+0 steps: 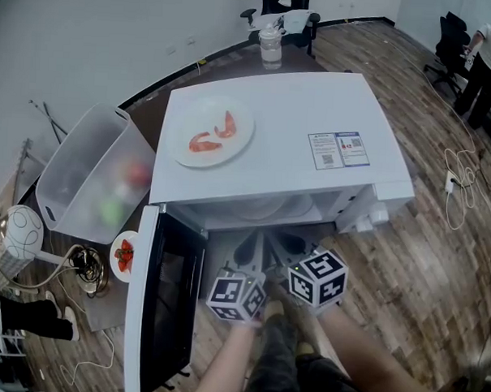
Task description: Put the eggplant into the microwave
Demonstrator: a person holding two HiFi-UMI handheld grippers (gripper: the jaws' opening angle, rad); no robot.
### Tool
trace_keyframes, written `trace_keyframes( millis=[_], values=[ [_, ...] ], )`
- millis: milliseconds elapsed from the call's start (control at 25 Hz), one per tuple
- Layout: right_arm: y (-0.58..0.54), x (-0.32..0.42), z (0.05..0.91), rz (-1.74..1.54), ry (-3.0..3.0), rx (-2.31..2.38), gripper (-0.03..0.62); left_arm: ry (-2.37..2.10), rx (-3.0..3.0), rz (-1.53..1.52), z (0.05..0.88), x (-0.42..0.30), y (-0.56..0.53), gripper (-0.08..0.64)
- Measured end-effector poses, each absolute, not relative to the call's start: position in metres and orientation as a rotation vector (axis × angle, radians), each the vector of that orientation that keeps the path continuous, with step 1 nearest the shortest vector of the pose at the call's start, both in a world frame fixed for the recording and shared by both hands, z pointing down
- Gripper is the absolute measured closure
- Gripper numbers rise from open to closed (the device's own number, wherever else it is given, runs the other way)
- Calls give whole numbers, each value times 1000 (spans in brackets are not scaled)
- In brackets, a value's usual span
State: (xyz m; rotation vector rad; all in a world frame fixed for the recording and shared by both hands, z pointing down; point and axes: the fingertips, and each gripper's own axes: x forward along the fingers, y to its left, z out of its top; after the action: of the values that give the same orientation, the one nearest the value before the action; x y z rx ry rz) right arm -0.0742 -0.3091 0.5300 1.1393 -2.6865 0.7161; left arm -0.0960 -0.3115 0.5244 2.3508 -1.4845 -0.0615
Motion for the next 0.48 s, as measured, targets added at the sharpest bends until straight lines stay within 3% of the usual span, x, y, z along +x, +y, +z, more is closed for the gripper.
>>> trace_keyframes(
  millis=[480],
  values=[
    [-265, -70, 523, 663, -2701, 1107, 595, -1505, 2354, -95, 516, -91, -264, 561]
  ],
)
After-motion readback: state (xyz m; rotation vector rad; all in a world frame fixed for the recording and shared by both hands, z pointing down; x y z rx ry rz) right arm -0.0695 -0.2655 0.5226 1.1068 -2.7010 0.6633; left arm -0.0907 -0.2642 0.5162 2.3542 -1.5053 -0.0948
